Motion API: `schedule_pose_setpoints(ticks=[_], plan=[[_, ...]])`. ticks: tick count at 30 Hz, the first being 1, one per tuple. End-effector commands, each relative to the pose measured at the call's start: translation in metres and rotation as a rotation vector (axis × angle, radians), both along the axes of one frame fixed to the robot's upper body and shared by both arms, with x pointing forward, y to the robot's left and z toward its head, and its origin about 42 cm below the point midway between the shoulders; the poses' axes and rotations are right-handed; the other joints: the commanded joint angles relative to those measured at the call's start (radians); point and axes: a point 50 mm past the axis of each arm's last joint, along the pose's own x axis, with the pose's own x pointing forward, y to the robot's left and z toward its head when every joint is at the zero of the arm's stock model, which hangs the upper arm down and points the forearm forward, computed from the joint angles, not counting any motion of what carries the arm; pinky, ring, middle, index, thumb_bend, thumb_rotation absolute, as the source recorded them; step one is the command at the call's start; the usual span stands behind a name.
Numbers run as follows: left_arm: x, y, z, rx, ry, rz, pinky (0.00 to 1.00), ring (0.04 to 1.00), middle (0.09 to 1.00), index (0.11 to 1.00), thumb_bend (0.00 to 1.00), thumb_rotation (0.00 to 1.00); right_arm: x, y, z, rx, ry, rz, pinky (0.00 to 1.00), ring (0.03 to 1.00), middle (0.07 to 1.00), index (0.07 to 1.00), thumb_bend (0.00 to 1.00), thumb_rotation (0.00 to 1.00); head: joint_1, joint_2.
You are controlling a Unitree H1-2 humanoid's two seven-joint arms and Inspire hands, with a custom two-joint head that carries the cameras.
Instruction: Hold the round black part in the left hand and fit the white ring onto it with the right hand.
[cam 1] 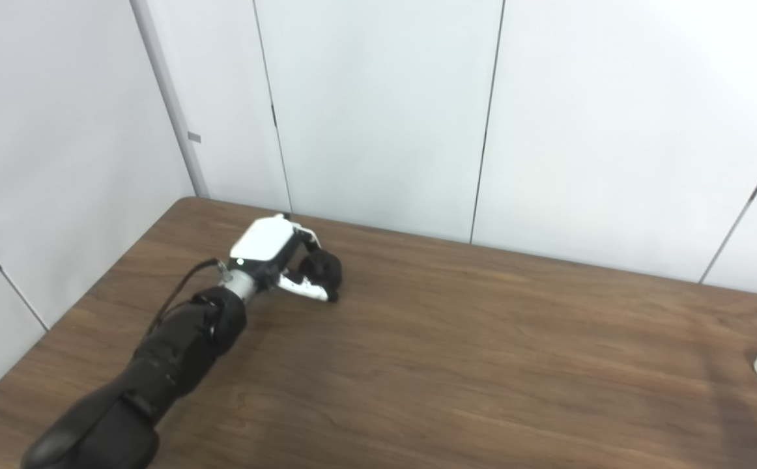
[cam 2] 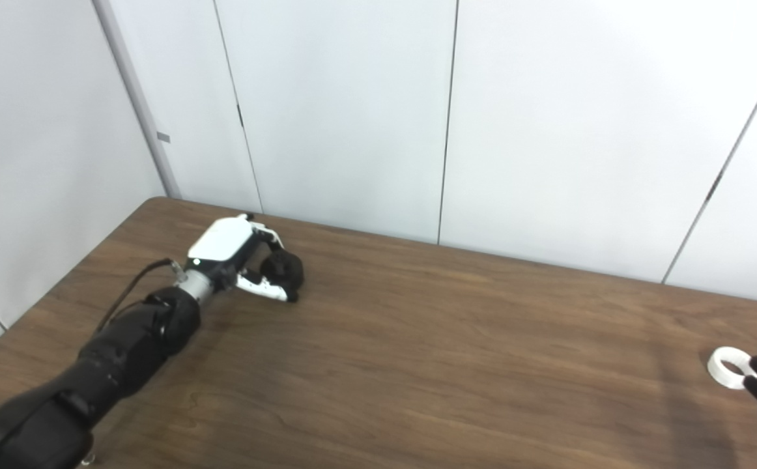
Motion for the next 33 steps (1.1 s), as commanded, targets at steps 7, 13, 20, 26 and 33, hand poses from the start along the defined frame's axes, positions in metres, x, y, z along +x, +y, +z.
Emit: schedule_pose_setpoints(ticks=[7,13,20,26,33], plan=[[0.003,-0.034,0.020,-0.073,-0.073,-0.141,0.98,0.846,0.678,0.482,0.52,0.05,0.005,0.010,0.021,-0.023,-0.091,0.030,0.90,0.929,0.932,0.953,0.58,0.81,-0.046,0.005],[-0.006,-0.066,0.017,-0.121,-0.073,-0.247,1.00,0.855,0.677,0.481,0.52,0.06,0.008,0.018,0.024,0.007,-0.095,0.028,0.92,0.936,0.945,0.968,0.60,0.83,-0.085,0.006],[-0.024,-0.100,0.008,-0.153,-0.065,-0.360,0.98,0.847,0.663,0.481,0.52,0.05,0.008,0.029,0.026,0.017,-0.103,0.016,0.92,0.947,0.955,0.977,0.62,0.83,-0.124,0.009],[-0.038,-0.122,-0.003,-0.194,-0.042,-0.434,0.99,0.849,0.661,0.481,0.52,0.05,0.010,0.036,0.028,0.003,-0.120,0.015,0.92,0.946,0.959,0.980,0.60,0.82,-0.163,0.014],[-0.056,-0.153,-0.012,-0.228,-0.013,-0.527,1.00,0.858,0.660,0.481,0.52,0.06,0.012,0.043,0.025,0.010,-0.123,0.029,0.94,0.953,0.959,0.969,0.57,0.82,-0.225,0.021]])
